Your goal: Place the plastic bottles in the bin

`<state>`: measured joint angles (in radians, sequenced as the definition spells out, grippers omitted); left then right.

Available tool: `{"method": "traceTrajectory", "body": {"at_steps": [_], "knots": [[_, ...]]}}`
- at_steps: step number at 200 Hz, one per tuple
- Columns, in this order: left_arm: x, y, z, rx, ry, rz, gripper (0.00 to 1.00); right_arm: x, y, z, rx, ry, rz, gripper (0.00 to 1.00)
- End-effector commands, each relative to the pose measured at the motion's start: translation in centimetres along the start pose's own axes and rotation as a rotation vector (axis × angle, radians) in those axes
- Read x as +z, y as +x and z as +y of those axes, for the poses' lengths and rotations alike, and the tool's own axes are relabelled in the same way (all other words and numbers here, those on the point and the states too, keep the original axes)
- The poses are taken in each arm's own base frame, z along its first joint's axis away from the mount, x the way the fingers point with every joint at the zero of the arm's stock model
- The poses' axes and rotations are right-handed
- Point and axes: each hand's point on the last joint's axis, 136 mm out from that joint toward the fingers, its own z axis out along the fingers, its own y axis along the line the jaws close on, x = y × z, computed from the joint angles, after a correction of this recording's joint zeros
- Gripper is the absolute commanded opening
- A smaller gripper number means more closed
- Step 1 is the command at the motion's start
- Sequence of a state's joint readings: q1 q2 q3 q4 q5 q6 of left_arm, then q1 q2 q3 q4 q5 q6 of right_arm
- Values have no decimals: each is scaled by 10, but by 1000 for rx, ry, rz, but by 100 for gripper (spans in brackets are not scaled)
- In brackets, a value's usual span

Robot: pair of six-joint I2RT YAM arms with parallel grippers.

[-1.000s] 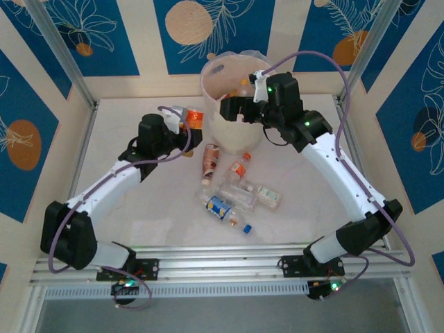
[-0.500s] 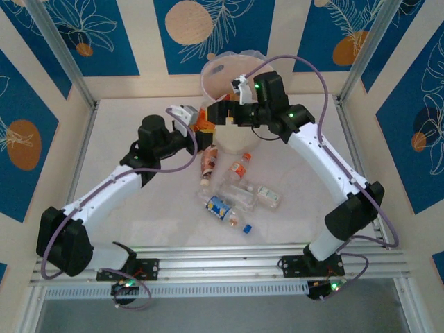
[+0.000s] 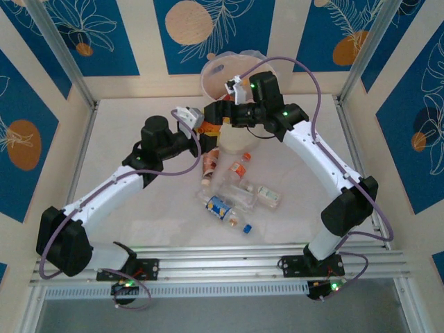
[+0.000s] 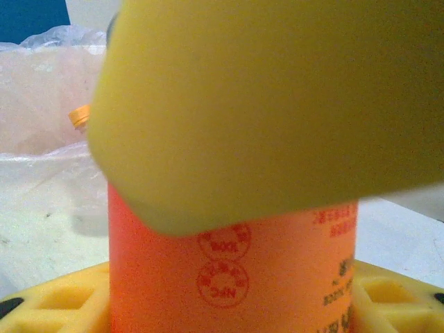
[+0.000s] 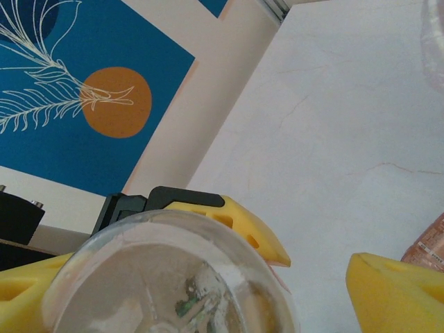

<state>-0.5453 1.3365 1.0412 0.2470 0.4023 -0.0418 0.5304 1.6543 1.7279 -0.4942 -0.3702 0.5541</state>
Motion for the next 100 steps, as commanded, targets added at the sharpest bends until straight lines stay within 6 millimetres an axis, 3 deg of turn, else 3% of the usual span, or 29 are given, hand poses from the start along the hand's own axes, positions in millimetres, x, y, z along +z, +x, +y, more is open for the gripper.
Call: {"method": "traceTrajectory", "body": {"at_steps": [1, 52, 100], "knots": [[-2, -37, -3, 67, -10, -90, 57, 2, 0, 12, -6, -33, 14, 91], [-3, -45, 1, 63, -38, -122, 58, 4, 4, 12, 5, -29, 27, 86], [-4, -48, -2, 65, -25, -121, 62, 2, 2, 14, 0, -29, 19, 65]]}}
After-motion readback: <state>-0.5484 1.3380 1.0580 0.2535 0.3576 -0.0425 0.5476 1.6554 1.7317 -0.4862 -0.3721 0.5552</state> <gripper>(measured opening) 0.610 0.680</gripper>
